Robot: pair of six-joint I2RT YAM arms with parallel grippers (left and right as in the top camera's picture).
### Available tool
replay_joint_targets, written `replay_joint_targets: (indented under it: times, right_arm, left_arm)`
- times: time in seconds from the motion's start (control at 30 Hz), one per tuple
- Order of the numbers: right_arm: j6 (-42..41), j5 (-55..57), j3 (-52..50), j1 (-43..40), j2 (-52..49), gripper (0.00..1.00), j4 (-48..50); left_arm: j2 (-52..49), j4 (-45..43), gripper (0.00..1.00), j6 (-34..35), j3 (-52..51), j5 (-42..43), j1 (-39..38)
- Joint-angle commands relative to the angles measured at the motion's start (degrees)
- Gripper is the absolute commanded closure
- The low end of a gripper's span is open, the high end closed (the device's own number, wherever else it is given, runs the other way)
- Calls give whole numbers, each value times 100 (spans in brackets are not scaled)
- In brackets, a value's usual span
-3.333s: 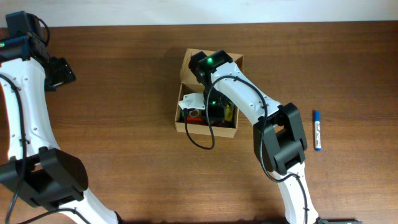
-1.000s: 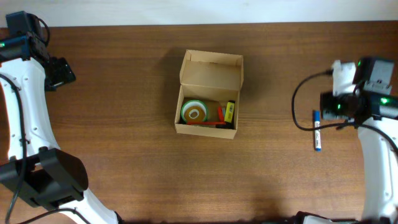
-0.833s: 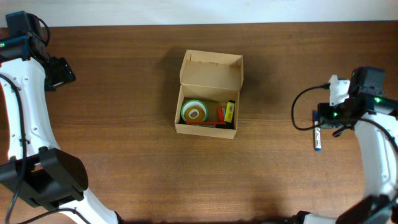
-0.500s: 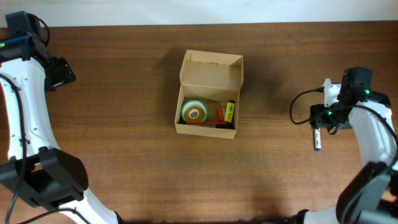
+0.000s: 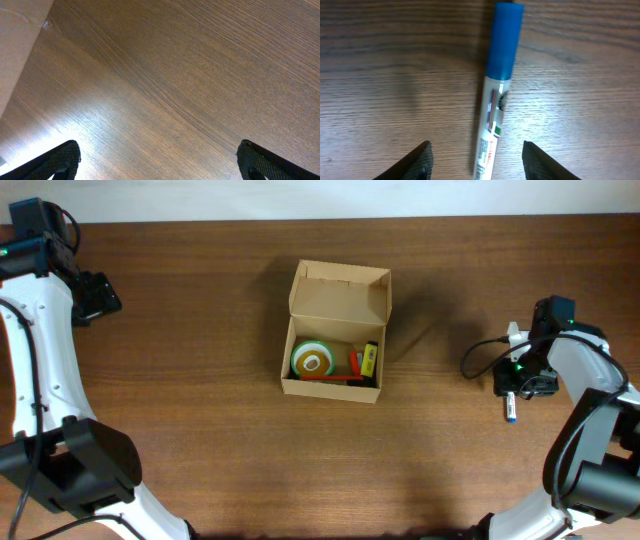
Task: Pack container
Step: 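Move the right gripper down onto the blue-capped marker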
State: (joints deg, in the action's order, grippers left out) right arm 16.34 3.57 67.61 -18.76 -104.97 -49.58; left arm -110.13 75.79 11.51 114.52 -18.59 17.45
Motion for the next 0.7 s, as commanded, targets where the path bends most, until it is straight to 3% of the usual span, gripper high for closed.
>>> replay_joint_targets:
  times: [0.0, 0.13, 0.67]
  right_arm:
    - [-44, 140, -11, -227, -55, 48, 7]
    - [-61, 138, -11, -400, -57, 55, -66]
    - [-74, -205, -11, -409, -57, 53, -55]
  left_arm:
    - [173, 0, 0, -90, -26, 24, 35]
    - [173, 0, 0, -90, -26, 24, 35]
    - [173, 0, 0, -90, -26, 24, 35]
